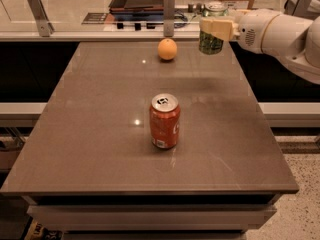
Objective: Pick green can
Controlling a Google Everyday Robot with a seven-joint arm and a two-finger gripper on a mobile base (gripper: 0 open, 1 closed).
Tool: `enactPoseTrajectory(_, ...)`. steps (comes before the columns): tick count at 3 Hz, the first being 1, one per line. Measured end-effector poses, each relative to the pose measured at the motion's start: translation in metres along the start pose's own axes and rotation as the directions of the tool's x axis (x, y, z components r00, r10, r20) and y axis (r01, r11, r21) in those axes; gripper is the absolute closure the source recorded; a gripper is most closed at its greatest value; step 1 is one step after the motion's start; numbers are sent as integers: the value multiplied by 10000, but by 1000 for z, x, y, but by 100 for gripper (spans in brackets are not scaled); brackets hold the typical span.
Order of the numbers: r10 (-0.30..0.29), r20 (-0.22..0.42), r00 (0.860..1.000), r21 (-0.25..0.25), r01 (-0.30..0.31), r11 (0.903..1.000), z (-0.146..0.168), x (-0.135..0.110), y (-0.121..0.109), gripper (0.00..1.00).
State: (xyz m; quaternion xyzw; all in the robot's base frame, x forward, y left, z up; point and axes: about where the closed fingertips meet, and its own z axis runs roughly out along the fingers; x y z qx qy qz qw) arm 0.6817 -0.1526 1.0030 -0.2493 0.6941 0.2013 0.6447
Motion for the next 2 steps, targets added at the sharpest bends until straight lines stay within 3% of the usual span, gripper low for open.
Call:
enactPoseTrajectory(1, -222, -384, 9990, 128, 227, 9997, -3, -32, -2, 100)
enactPoseTrajectory(2, -223, -383, 9990, 127, 228, 9997, -3, -32, -2, 100)
